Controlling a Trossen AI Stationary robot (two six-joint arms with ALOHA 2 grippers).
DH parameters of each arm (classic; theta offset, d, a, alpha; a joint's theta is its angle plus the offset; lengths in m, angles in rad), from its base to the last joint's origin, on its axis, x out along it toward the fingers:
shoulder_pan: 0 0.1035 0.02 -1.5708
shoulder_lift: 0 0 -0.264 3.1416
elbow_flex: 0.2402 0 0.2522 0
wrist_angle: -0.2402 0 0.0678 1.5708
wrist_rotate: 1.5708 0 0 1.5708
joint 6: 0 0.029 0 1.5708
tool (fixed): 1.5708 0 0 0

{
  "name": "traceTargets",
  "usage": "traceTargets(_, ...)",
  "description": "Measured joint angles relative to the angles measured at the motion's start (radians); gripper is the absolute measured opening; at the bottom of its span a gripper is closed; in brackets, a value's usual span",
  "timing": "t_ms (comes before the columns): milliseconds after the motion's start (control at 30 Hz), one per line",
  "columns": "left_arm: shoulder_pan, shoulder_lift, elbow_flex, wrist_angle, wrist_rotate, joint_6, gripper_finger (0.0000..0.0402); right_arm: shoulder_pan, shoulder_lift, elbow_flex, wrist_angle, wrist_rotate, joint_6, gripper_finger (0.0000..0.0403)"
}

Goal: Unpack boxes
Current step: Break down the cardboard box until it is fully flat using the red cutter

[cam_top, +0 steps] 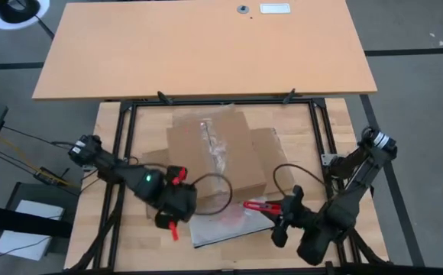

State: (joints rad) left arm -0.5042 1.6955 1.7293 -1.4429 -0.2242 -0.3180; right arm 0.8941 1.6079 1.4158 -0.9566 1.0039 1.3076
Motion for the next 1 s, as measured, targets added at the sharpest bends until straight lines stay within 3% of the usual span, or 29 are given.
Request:
traceTargets(100,-0.029,0.002,-0.073,0.036,-0.025,0.0,0.0147,-0.02,0.019,0.0,-0.037,-0.014,0.001,0.0138)
traceTargets(300,-0.034,-0.004,-0.165,0.231,0.052,-0.047,0.0147,-0.078,-0.036,0.0,-0.147,-0.096,-0.021,0.0138)
traceTargets(467,-0.019,0.002,-0.17,0.456,0.062,-0.063,0.0147,-0.113,-0.122,0.0,-0.28,-0.118,-0.048,0.0138)
traceTargets(667,0.061,0.003,-0.103,0.516,-0.013,-0.08,0.0147,-0.102,-0.24,0.0,-0.317,-0.141,-0.067,0.0138)
traceTargets(867,0.098,0.003,-0.074,0.506,0.062,-0.057,0.0147,-0.027,-0.221,0.0,-0.28,0.004,-0.018,0.0138)
traceTargets(1000,0.081,0.003,-0.074,0.5,0.11,-0.022,0.0147,-0.046,-0.148,0.0,-0.303,0.054,0.033,0.0138)
